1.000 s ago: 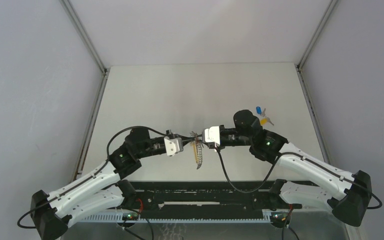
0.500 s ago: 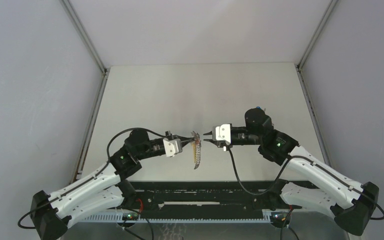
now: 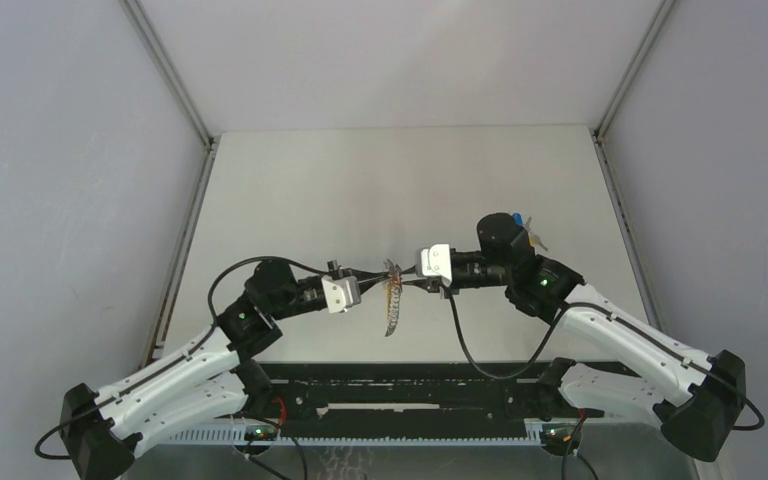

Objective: Put the keys on the keyring

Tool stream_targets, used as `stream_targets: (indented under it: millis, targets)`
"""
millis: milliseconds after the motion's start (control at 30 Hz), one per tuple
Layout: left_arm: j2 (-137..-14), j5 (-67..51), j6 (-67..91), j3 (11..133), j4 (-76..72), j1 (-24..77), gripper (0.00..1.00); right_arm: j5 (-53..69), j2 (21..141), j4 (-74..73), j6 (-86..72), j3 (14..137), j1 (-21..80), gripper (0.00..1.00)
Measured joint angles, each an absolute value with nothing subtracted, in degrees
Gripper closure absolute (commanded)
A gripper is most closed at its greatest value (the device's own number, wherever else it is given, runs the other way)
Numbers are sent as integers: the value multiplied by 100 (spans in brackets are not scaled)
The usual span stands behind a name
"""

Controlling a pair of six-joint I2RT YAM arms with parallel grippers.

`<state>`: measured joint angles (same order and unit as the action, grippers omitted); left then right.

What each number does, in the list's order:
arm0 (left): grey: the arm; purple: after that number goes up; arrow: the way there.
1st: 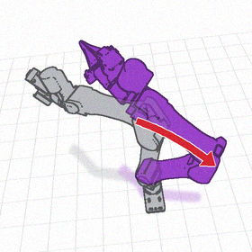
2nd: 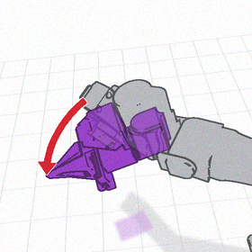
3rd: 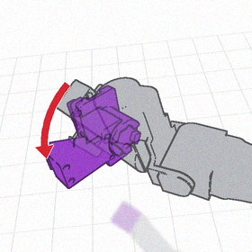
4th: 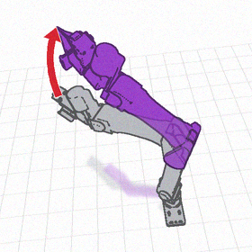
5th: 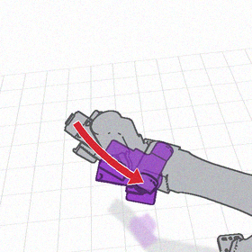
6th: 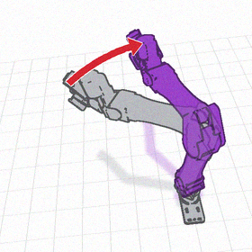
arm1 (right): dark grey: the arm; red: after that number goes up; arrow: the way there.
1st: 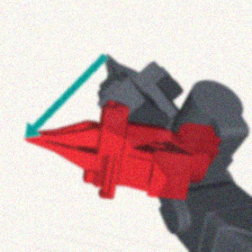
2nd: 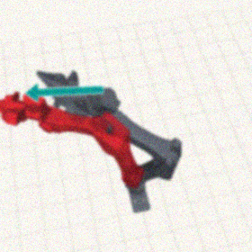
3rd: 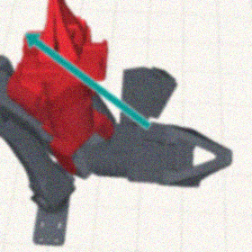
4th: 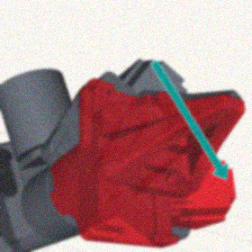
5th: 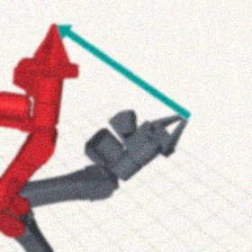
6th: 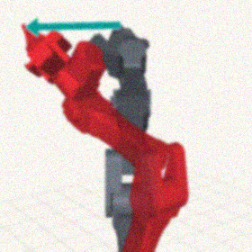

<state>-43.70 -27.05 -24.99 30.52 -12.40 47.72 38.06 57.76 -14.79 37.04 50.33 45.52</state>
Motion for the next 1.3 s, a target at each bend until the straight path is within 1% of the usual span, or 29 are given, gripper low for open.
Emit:
stream_targets:
  millis: [167, 233, 333, 367, 1067, 1300]
  targets:
    - [-4331, -2700, -2497, 3052, -1269, 4772, 100, 3811, 5872, -1413, 3662, 5033, 4552, 85]
    - [-4331, -2696, -2497, 3052, -1280, 4772, 100, 3806, 5885, -1387, 3658, 5033, 4552, 89]
    - [-4331, -2694, -2497, 3052, -1280, 4772, 100, 3804, 5889, -1341, 3623, 5033, 4552, 99]
    - [-4331, -2692, -2495, 3052, -1280, 4772, 100, 3804, 5892, -1330, 3612, 5033, 4552, 100]
    - [-4414, -2552, -2438, 3055, -1127, 4772, 100, 3393, 5883, -1304, 3588, 5033, 4831, 100]
    - [-4414, -2303, -2102, 3055, -1153, 4772, 100, 3146, 5911, -1326, 3669, 5033, 4991, 100]
